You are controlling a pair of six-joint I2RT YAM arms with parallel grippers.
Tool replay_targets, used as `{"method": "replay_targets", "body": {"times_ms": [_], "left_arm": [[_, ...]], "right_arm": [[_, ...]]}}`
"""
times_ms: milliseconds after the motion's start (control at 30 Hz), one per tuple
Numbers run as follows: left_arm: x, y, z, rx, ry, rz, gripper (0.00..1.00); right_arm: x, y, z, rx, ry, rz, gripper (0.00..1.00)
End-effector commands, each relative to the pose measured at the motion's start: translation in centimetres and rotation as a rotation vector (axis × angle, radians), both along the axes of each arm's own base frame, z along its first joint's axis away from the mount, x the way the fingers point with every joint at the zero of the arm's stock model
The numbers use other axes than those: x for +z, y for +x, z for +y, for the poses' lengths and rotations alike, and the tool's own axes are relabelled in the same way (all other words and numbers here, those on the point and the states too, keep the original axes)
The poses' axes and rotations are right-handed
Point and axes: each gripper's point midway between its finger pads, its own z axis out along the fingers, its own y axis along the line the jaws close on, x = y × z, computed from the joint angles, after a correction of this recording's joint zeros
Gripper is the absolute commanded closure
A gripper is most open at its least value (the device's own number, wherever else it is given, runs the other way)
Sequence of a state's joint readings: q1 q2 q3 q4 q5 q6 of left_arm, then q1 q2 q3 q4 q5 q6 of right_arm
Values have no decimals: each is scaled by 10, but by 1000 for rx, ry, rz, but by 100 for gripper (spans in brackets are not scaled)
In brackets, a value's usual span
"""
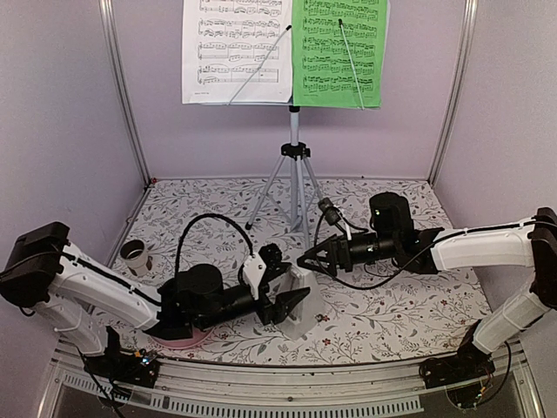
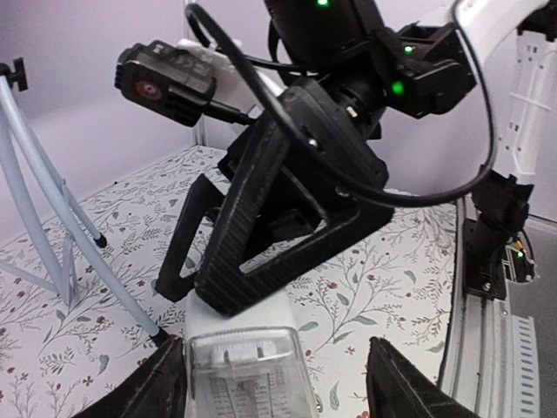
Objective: Set up the instrument practice props
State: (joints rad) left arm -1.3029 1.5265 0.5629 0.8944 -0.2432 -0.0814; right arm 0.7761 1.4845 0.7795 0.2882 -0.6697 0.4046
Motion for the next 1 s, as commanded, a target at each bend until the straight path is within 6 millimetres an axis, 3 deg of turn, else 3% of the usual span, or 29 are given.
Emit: {"method": "replay_targets", "body": {"times_ms": [0, 167, 267, 367, 533, 667, 967], "left_arm": [[-3, 12, -7, 112, 18, 42, 32], [-9, 13, -11, 107, 55, 40, 44], [-8, 6, -8, 75, 47, 33, 55], [-11, 3, 0, 68, 45, 32, 60], [-12, -7, 7, 20, 19, 23, 59], [-12, -14, 5, -27, 12, 12, 48], [-5, -4, 7, 40, -4, 38, 45]], "right_arm": [[-85, -6, -33, -92, -272, 143, 14], [-87, -5, -33, -99, -281, 138, 13], [-92, -4, -33, -100, -297, 140, 13], [-97, -4, -36, -107, -316, 131, 13], [-110, -6, -43, -122, -357, 126, 14], [-116, -8, -44, -121, -369, 134, 14], [-113, -7, -44, -122, -366, 123, 14]]}}
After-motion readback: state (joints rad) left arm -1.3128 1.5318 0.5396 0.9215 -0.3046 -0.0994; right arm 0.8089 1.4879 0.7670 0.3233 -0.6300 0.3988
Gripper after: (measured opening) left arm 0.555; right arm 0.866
